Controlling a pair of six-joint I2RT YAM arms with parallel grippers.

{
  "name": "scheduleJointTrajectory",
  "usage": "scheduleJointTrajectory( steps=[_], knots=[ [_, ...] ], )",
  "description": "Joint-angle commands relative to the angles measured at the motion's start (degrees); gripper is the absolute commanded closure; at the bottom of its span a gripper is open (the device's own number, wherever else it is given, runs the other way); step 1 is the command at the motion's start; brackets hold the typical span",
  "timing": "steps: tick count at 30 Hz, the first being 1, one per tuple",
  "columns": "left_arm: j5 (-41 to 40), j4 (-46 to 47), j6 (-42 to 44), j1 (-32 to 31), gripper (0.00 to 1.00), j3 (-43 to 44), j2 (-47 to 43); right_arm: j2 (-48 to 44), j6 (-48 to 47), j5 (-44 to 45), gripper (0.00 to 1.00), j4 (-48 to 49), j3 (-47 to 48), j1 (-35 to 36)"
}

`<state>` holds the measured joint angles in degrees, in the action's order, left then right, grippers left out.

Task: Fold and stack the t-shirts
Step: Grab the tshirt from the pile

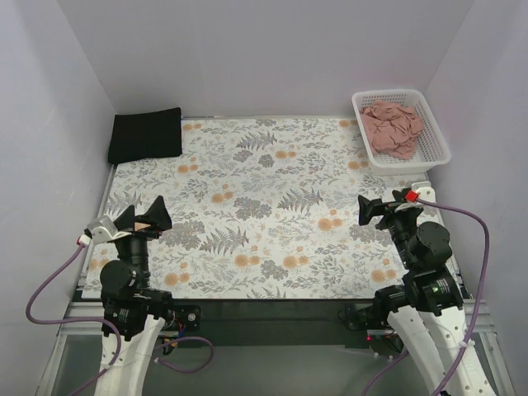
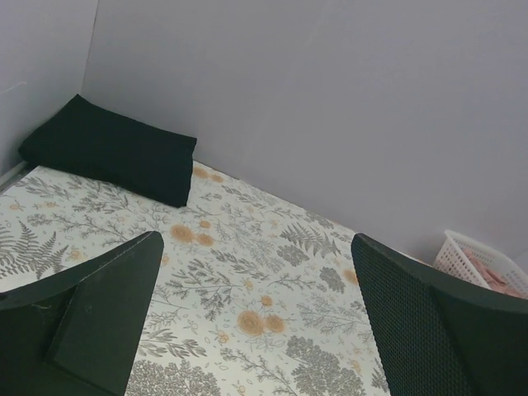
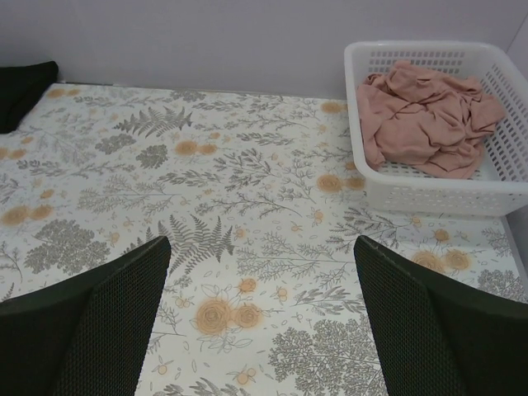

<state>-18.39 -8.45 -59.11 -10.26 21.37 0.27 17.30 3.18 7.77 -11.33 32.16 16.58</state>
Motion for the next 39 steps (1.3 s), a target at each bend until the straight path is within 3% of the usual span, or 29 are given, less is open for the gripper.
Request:
scheduleJointTrajectory(
  steps=[1, 5, 9, 18, 22, 32, 39],
  knots=[
    [1.25, 0.71, -3.19, -0.37, 0.02, -0.53, -0.1, 3.52, 1.74, 0.41, 0.02, 3.95, 1.14, 0.3],
    [1.69, -0.16, -6.54, -0.9, 0.02, -1.06, -2.11, 13.09, 3.15, -2.58, 0.02, 6.41, 6.57, 0.21],
    [0.82, -2.45, -9.09, -1.78, 0.03, -1.06, -4.22, 29.05, 3.5, -2.5, 0.02, 8.6, 14.66, 0.21],
    [-2.7, -5.26, -9.44, -3.62, 0.03, -0.54, -6.16, 63.77, -0.1, 11.37, 0.02, 8.26, 39.97, -3.56],
    [-2.79, -5.18, -9.44, -3.71, 0.03, -0.71, -6.07, 75.49, 1.04, 11.48, 0.02, 7.47, 51.47, -8.4],
    [-2.44, -4.47, -8.83, -3.71, 0.03, -0.8, -2.74, 100.18, 4.99, 3.66, 0.05, 5.27, 67.4, -21.13],
    [-1.21, -5.17, -8.39, -3.71, 0.03, 0.26, 2.89, 112.5, 7.19, -4.95, 0.09, 5.09, 74.53, -25.54]
  ],
)
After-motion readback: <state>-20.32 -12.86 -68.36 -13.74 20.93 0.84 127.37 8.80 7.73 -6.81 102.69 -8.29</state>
